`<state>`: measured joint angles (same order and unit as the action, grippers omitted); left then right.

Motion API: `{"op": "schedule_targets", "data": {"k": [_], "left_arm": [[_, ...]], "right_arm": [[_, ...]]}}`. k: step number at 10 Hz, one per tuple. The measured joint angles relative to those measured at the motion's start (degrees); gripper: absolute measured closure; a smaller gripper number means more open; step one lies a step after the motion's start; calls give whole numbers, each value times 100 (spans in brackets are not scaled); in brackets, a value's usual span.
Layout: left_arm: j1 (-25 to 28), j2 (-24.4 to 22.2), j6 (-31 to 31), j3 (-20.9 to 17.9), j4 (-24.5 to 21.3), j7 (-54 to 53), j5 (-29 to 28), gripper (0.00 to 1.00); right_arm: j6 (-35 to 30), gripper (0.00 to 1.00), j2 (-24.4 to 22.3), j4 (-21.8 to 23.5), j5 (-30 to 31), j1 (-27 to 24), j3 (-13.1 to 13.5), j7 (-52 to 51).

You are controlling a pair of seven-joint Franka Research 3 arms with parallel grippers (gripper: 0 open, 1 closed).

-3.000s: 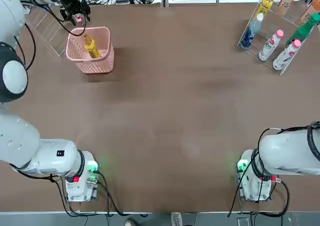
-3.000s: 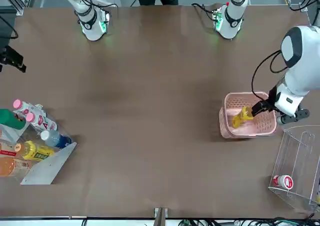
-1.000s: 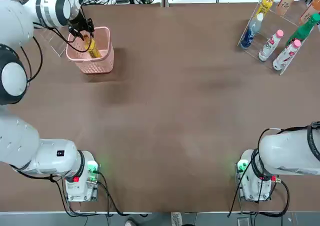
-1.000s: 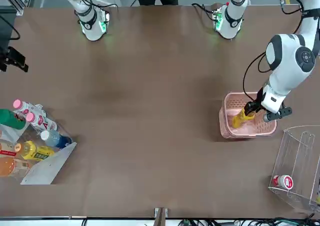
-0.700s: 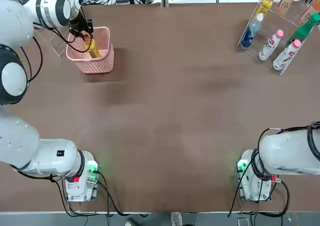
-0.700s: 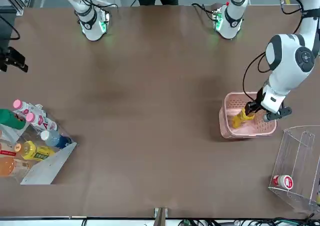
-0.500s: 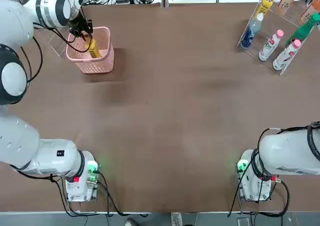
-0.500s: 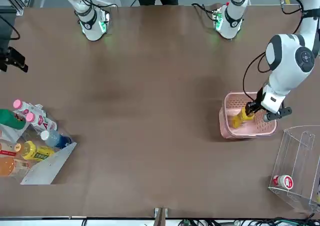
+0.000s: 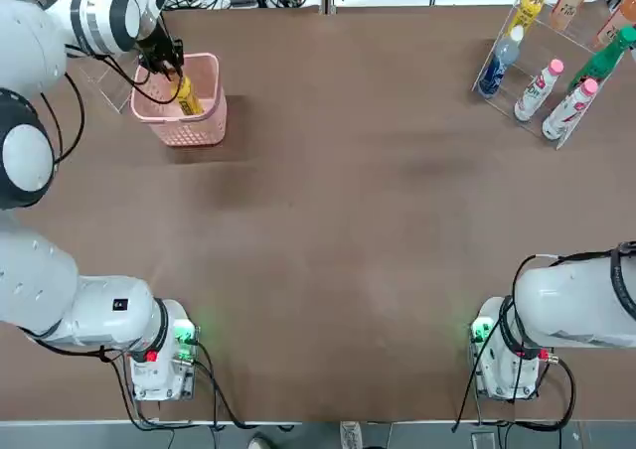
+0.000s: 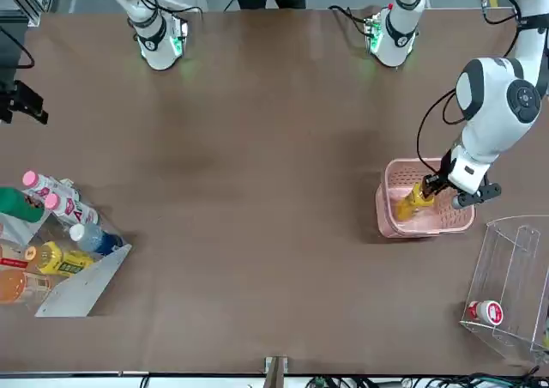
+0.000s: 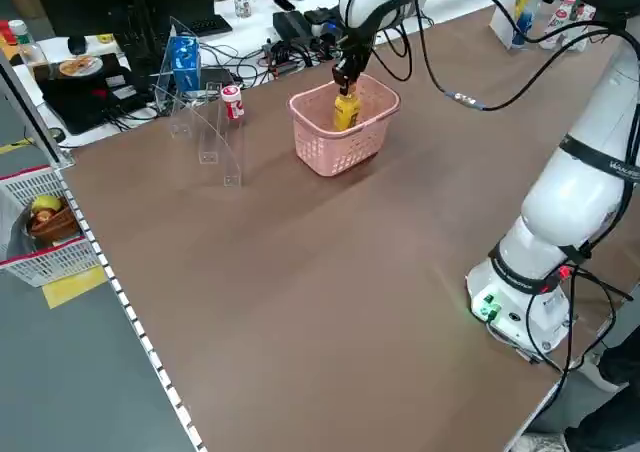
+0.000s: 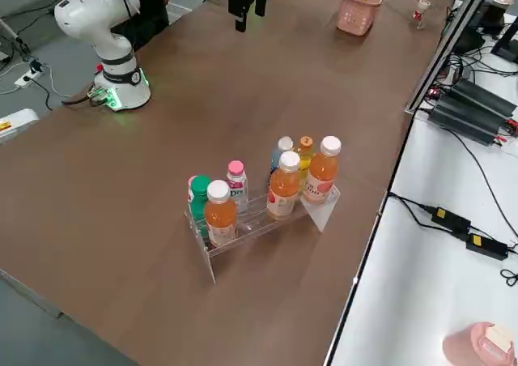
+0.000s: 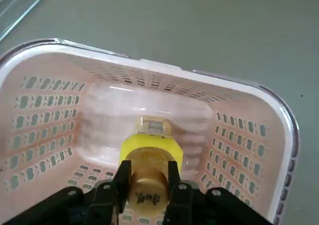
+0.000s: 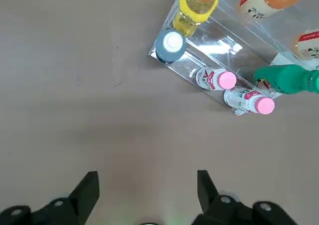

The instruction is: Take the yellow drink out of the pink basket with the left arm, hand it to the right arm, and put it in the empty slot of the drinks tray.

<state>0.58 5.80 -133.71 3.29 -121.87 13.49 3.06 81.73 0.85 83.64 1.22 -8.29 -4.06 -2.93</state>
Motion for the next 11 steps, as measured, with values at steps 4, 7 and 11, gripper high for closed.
{"op": "schedule_targets", "data": {"k": [4,7,11], "left_arm": [[-5,-121,104,8,79,-1,0,66],[-6,-415,1251,9,706,-3,0,66],[-5,-562,2666,7,1817,-3,0,66]], "right_arm": [[1,13,-4,-1,-12,1,-11,0],[-2,13,-12,-1,-12,1,-12,0],[-3,13,-16,-2,-12,2,-16,-1]]}}
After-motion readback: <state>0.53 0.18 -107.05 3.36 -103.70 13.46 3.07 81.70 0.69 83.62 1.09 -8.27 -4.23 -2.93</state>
